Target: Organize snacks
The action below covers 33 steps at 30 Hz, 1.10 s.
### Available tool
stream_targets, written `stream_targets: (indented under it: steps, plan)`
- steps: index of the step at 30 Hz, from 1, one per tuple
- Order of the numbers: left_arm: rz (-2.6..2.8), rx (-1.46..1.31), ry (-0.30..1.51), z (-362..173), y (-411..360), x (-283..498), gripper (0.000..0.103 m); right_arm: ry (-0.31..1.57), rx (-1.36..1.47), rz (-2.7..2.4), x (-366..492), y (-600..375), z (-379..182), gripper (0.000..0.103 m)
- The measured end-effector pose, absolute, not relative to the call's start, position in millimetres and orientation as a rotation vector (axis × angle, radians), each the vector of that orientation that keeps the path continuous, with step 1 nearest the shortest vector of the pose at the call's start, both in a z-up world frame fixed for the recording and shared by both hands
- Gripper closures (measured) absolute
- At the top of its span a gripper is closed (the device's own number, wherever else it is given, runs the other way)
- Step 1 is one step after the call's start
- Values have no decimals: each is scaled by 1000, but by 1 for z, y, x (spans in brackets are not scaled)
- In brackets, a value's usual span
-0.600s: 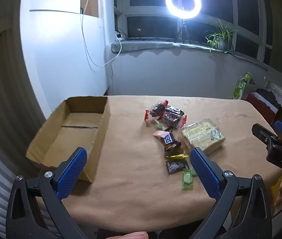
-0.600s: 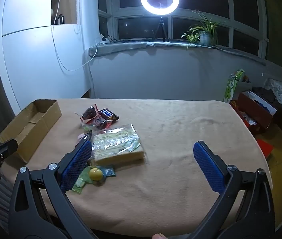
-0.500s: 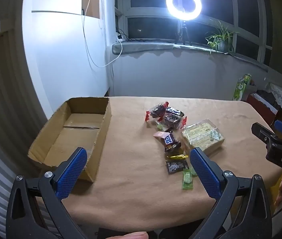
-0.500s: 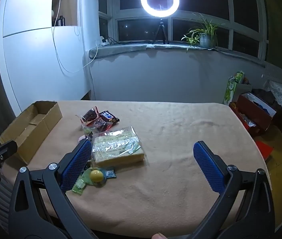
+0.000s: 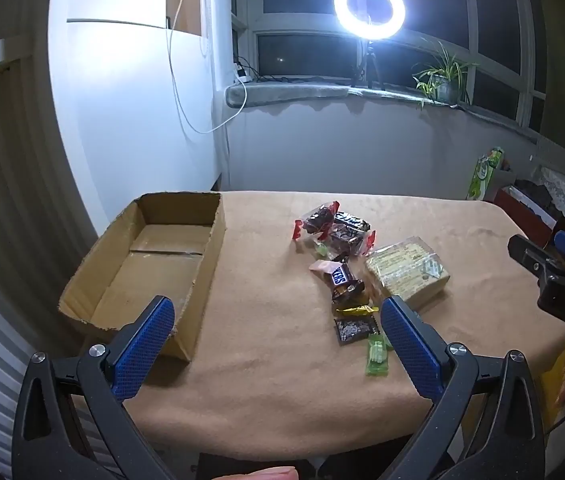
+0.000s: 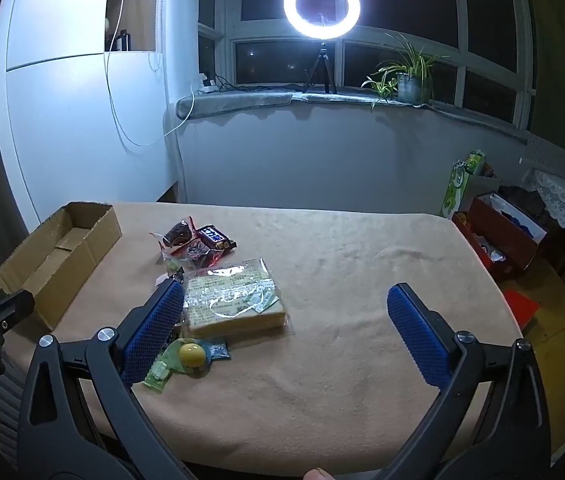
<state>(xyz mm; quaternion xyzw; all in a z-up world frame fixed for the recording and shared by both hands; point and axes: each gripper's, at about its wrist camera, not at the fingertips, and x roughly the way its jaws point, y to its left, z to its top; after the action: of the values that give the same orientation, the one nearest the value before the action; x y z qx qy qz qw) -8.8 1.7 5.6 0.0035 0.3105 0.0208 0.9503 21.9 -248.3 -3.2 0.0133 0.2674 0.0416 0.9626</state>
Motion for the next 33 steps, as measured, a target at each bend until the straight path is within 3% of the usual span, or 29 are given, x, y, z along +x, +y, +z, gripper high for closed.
stream_targets:
  steps: [33]
  plan:
    - [23,40,652,2,-14,-6,0,565,19,68,26,-249,-5,0]
